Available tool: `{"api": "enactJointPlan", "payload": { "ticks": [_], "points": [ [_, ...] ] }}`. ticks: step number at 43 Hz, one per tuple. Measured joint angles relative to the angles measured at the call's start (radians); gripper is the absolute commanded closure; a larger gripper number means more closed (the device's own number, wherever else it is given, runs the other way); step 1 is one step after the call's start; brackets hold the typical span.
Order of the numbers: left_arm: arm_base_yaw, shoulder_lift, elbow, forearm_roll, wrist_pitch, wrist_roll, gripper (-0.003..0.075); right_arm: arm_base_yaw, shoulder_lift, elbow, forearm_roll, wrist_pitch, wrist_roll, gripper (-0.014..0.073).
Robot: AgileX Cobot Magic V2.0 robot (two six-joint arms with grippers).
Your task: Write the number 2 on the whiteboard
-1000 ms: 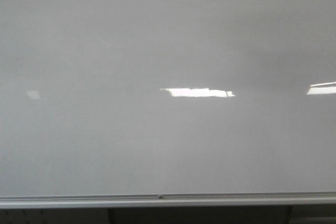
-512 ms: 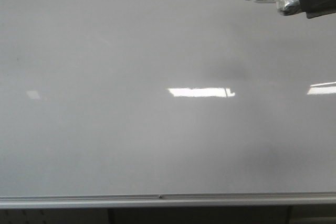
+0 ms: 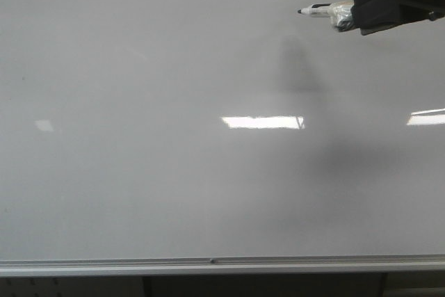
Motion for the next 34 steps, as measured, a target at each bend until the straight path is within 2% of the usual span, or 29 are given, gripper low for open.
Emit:
{"api": "enactJointPlan", "payload": {
  "ticks": [17, 27, 34],
  "points": [
    [0.0, 0.0, 0.0, 0.0, 0.0, 0.0, 0.024, -0.063, 0.074, -0.002, -0.002, -0.047, -0.01, 0.062],
    [0.0, 0.0, 0.0, 0.0, -0.002, 0.0, 0.024, -0.101, 0.074, -0.006, -0.002, 0.105, -0.011, 0.062],
    [0.0, 0.0, 0.0, 0.0, -0.017, 0.0, 0.024, -0.06, 0.106, -0.006, -0.002, 0.142, -0.011, 0.062]
  ]
}}
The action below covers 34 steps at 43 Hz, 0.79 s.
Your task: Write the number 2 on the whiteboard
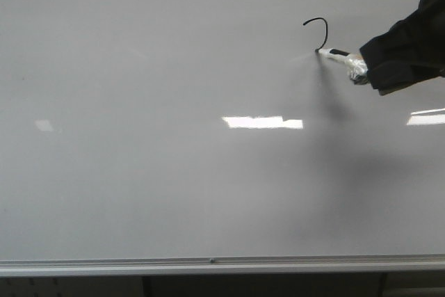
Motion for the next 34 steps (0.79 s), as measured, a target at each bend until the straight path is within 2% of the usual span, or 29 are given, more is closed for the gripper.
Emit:
{"api": "enactJointPlan", "payload": {
  "ticks": [9, 19, 25, 34],
  "points": [
    [0.0, 0.0, 0.0, 0.0, -0.006, 0.0, 0.024, 0.019, 0.024, 0.0, 0.0, -0.006, 0.0, 0.062],
    [0.0, 0.0, 0.0, 0.0, -0.006, 0.0, 0.024, -0.073, 0.024, 0.0, 0.0, 0.035, 0.0, 0.062],
    [0.0, 0.0, 0.0, 0.0, -0.006, 0.0, 0.024, -0.082, 0.024, 0.0, 0.0, 0.041, 0.0, 0.062],
    [0.0, 0.0, 0.0, 0.0, -0.014, 0.007, 0.024, -0.082, -0.101, 0.0, 0.0, 0.141, 0.0, 0.062]
  ]
}}
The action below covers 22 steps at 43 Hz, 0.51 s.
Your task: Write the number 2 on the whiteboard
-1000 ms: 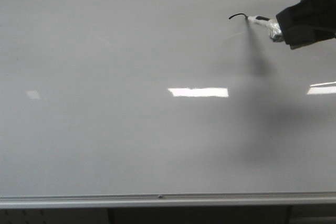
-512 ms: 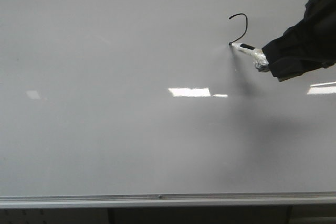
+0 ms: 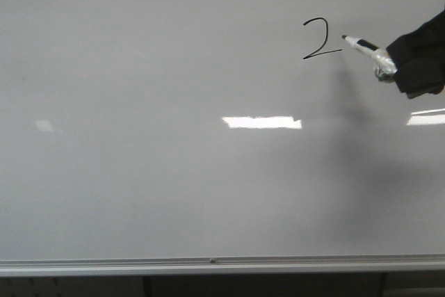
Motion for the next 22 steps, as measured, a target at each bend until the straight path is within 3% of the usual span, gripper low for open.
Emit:
{"api": "enactJointPlan", "payload": {
  "ticks": [11, 22],
  "points": [
    [-0.044, 0.043, -0.048, -0.069, 0.039, 0.17, 0.024, 0.096, -0.254, -0.063, -0.006, 0.384, -0.094, 0.062],
    [-0.297, 0.176, -0.132, -0.109, 0.065, 0.306, 0.024, 0.299, -0.304, -0.188, 0.056, 0.796, -0.305, 0.062]
  ]
}}
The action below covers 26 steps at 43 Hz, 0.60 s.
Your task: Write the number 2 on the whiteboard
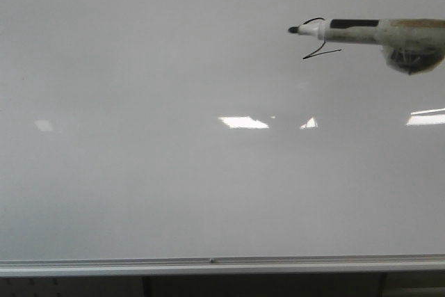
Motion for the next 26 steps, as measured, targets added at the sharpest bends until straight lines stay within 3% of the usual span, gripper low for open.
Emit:
{"api": "enactJointPlan", "payload": {
  "ticks": [13, 26],
  "points": [
    [-0.251, 0.176, -0.109, -0.004, 0.011, 0.059, 0.024, 0.122, 0.0, -0.048, 0.195, 0.091, -0.133, 0.062],
    [-0.334, 0.288, -0.152, -0.006, 0.022, 0.076, 0.024, 0.123, -0.001, -0.05, 0.206, 0.091, -0.162, 0.062]
  ]
}}
